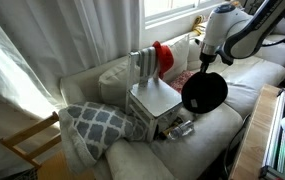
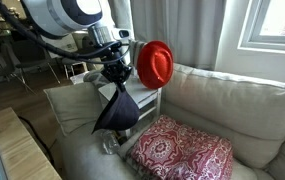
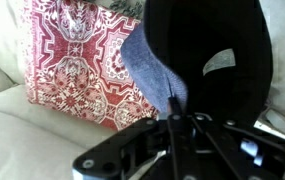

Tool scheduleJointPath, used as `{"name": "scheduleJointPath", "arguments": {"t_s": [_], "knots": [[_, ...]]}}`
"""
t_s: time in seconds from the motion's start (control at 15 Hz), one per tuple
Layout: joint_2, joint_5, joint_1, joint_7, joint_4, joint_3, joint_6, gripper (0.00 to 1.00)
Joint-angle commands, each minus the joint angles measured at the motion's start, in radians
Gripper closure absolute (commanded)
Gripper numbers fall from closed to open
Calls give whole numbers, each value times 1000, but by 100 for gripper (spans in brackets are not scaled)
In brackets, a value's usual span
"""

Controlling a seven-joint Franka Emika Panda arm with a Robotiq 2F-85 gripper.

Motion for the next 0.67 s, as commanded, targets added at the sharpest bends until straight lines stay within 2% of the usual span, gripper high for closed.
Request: {"name": "scheduleJointPath", "arguments": {"t_s": [0.0,0.33,0.47,0.53,0.6], "knots": [[-132,-150,72,182,-60,-61,20,99],[-179,-355,80,198,-75,-29,208,99],[-149,-283,80,147,-96,-2,305,99],[-151,-307,77,177,-61,-14,239,96],[-148,-305,78,175,-70,-6,267,96]]}}
